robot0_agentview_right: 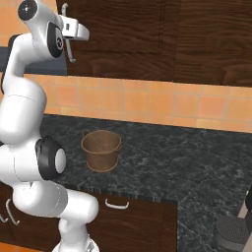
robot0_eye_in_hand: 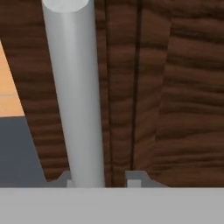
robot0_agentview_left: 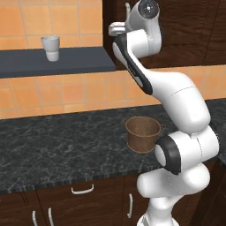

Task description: Open the cabinet, pick up the bread from the cabinet and place it in the basket. Then move the basket to the dining counter.

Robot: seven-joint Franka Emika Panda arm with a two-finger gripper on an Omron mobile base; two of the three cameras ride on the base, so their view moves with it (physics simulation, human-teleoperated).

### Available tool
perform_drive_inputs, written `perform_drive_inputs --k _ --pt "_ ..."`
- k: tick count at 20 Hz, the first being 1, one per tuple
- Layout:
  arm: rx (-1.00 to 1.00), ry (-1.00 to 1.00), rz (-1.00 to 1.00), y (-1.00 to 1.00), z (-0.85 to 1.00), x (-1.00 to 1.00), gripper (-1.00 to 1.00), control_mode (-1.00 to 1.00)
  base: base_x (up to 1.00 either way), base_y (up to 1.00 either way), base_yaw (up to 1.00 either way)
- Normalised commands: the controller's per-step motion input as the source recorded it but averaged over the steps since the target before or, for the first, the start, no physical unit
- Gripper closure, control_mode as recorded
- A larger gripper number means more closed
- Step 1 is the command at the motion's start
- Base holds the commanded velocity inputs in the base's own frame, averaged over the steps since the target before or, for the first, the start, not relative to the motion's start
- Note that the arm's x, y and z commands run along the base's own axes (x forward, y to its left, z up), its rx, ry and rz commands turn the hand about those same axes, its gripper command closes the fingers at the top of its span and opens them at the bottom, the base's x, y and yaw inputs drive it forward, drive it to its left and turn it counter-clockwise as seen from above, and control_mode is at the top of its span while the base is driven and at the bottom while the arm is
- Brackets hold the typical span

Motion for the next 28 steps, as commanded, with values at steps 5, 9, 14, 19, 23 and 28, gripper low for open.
perform_drive_inputs --k 5,9,14,19,23,28 --pt "0.00 0.00 0.00 0.00 0.00 0.03 1.00 -1.00 0.00 0.00 0.00" --pt "0.12 -0.03 0.00 -0.29 -0.05 -0.18 1.00 -1.00 0.00 0.00 0.00" --pt "0.14 -0.16 0.04 -0.70 -0.07 -0.93 1.00 -1.00 0.00 0.00 0.00" --pt "0.05 -0.09 0.36 -0.79 -0.06 -0.95 1.00 -1.00 0.00 0.00 0.00" --pt "0.00 0.00 0.36 -0.87 0.00 -0.97 1.00 -1.00 0.00 0.00 0.00" --pt "0.00 0.00 0.24 -0.69 -0.14 -1.00 1.00 -1.00 0.00 0.00 0.00"
